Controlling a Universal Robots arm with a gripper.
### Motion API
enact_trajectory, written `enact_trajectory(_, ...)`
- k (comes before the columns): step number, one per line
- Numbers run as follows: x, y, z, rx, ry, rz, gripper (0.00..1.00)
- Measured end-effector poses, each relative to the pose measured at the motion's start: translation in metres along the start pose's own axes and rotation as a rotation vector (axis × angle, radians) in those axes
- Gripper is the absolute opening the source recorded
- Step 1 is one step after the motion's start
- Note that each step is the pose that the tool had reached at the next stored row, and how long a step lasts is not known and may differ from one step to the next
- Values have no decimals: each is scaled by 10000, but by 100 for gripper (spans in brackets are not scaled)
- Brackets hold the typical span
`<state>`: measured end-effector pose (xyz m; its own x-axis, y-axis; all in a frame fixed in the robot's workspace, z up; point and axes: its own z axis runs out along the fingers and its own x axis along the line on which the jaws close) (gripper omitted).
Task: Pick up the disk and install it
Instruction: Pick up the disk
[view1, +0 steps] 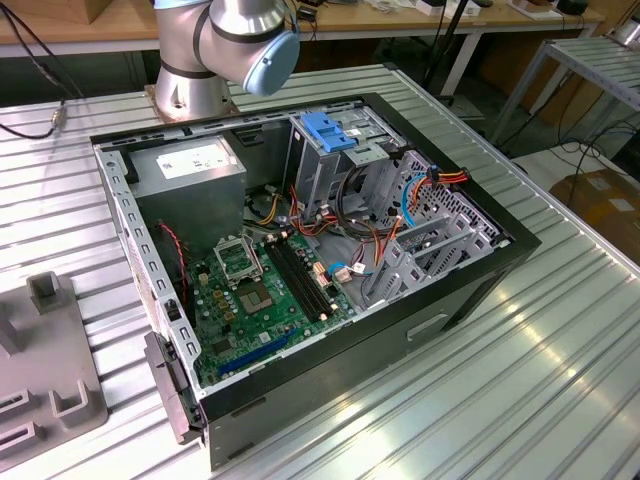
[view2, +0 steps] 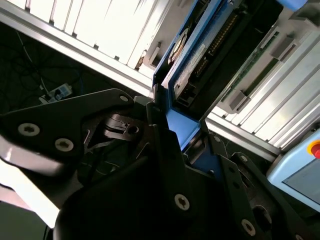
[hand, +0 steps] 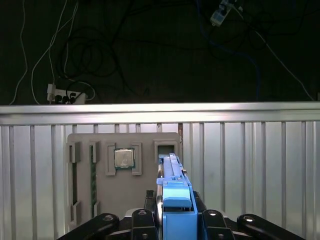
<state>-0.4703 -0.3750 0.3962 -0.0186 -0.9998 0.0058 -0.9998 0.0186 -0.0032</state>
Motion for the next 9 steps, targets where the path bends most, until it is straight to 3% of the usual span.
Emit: enact_trajectory(9, 1, 0, -138, 0, 0, 0, 37)
